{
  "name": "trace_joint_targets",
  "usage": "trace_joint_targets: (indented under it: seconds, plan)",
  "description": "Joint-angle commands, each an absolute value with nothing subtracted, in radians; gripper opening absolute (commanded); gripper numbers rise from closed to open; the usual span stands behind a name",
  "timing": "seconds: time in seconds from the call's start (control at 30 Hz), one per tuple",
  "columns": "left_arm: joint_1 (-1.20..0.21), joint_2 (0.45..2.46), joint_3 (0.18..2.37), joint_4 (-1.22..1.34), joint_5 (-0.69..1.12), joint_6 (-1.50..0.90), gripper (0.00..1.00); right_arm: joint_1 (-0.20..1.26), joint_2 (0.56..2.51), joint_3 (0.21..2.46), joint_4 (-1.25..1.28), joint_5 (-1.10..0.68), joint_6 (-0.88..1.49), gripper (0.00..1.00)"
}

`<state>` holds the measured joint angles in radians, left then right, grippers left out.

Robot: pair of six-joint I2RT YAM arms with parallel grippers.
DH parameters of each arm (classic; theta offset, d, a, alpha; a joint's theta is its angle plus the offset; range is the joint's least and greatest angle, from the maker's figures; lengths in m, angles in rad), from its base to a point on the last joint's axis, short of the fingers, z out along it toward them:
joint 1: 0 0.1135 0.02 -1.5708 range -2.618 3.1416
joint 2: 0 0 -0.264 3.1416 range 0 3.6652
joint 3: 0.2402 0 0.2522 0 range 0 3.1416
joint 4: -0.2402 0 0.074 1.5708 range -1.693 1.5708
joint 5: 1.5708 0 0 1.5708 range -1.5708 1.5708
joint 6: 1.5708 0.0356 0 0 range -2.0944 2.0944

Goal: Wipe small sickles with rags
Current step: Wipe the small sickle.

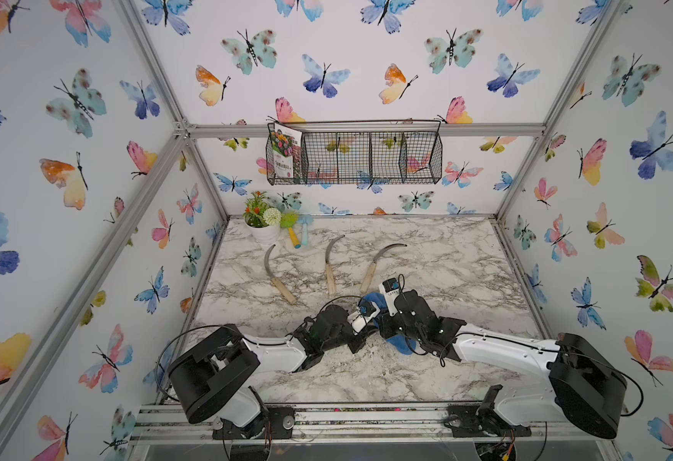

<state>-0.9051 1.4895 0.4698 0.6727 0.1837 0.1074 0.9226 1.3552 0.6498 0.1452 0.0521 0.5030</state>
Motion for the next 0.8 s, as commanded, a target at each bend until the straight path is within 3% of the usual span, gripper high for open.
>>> trace_joint_targets:
  seconds: [0.0, 0.4, 0.63, 0.77]
  plan:
    - [-0.908, 1.464, 0.484, 0.738, 0.201, 0.117, 0.0, 0.941, 1.344, 0.623, 0.156, 0.009, 0.494, 0.03]
    - [-0.907, 1.456, 0.477, 0.744, 0.204, 0.117, 0.0, 0.709, 1.336, 0.57, 0.001, 0.214, 0.51, 0.03]
    - [-0.907, 1.454, 0.473, 0.749, 0.2, 0.119, 0.0, 0.725, 1.335, 0.628, -0.037, 0.141, 0.517, 0.03]
    - [-0.907, 1.454, 0.473, 0.751, 0.193, 0.12, 0.0, 0.843, 1.363, 0.682, -0.051, 0.186, 0.533, 0.03]
